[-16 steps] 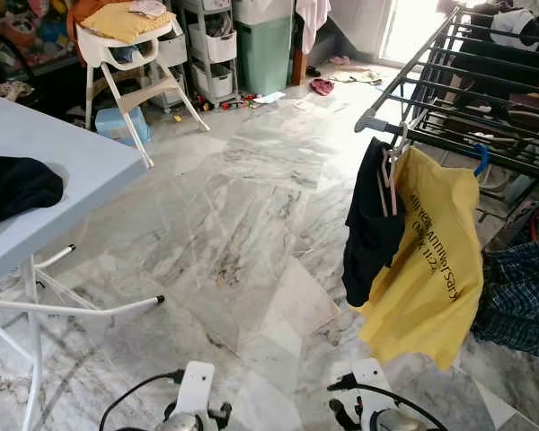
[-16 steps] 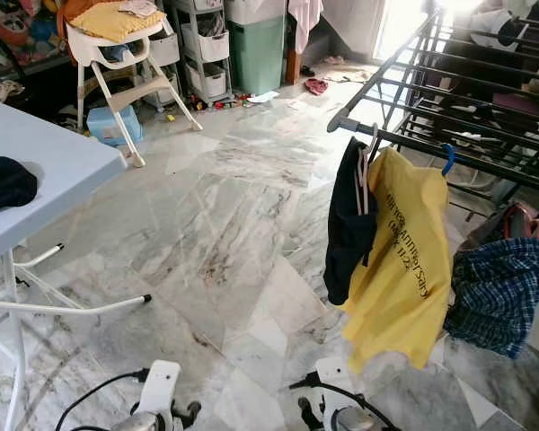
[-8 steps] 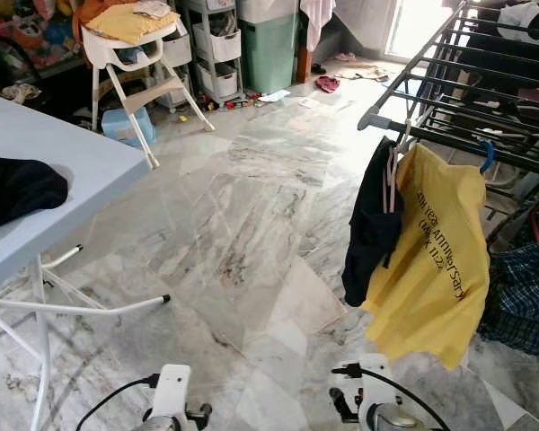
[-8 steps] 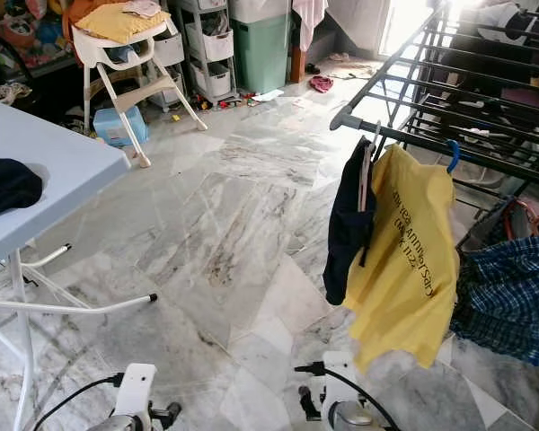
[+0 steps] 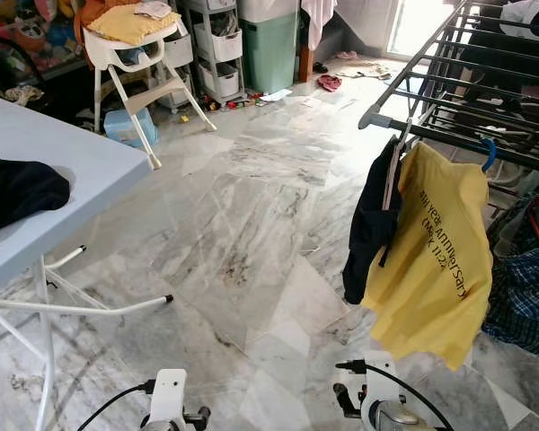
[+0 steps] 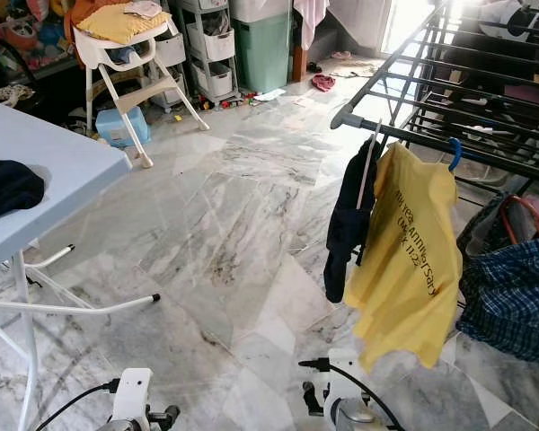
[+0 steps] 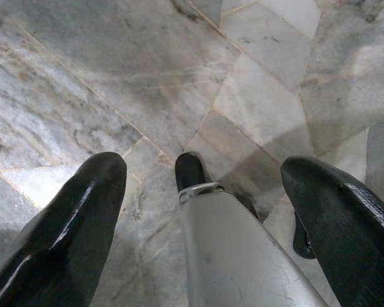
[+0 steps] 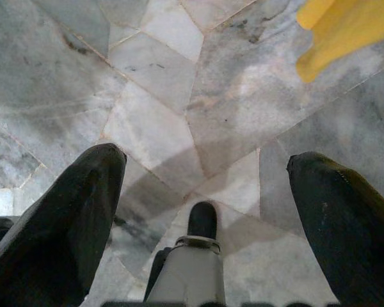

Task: Hang hanger

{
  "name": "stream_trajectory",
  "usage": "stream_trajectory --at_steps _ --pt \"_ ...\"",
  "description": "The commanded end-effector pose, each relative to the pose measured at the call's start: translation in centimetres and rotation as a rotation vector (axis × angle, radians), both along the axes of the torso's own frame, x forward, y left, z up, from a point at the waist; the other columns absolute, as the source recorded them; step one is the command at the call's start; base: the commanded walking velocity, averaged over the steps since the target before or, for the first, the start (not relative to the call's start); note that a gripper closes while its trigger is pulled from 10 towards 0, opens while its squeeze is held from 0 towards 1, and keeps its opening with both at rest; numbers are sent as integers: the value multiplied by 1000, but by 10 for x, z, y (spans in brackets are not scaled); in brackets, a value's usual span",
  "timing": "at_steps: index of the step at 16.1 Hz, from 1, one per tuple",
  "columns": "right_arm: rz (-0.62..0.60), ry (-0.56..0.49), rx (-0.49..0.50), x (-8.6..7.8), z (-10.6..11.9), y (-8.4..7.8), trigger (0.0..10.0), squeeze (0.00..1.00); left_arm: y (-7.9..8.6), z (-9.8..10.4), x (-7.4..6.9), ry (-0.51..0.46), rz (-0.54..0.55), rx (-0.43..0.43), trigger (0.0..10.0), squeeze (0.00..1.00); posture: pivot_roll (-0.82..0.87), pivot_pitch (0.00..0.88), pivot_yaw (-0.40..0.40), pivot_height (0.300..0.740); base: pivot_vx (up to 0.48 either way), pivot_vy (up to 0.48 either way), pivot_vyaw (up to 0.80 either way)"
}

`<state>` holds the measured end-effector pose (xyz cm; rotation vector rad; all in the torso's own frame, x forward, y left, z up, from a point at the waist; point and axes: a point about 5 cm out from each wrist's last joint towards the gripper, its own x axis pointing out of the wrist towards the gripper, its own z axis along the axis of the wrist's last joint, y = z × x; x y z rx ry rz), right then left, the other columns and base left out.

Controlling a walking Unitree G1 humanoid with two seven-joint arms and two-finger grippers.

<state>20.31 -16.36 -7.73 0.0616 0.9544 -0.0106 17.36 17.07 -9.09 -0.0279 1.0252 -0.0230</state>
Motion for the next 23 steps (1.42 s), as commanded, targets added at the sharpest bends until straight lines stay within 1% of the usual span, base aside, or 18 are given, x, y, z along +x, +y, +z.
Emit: stream_trajectory --at_steps 1,3,5,7,10,11,14,18,23 --pt "-21 -4 1 3 2 0 10000 0 5 0 0 1 3 18 10000 0 -103 0 56 740 0 0 0" --pt "-30 -3 0 3 1 0 10000 0 13 3 4 -17 3 21 10000 0 -106 0 62 740 0 0 0" --pt "-29 -3 -2 2 1 -1 10000 0 24 7 7 -41 27 -8 10000 0 -114 0 70 740 0 0 0" --pt "-23 0 -7 1 0 -1 10000 0 27 10 12 -56 20 -9 10000 0 -116 0 72 740 0 0 0" --pt "-6 3 -19 -1 0 -2 10000 0 23 13 20 -76 5 -22 10000 0 -116 0 70 740 0 0 0" --pt "-2 3 -21 -1 0 -2 10000 0 10 13 24 -84 -12 -28 10000 0 -115 0 67 740 0 0 0" --pt "8 -2 -28 0 0 -2 10000 0 0 14 27 -91 -21 -43 10000 0 -114 0 67 740 0 0 0" --pt "21 -12 -24 2 1 1 10000 0 -1 14 26 -93 -24 -46 10000 0 -115 0 70 740 0 220 0" --pt "28 3 -24 -2 -1 1 10000 0 1 13 26 -95 -37 -41 10000 0 -116 0 71 740 0 450 0"
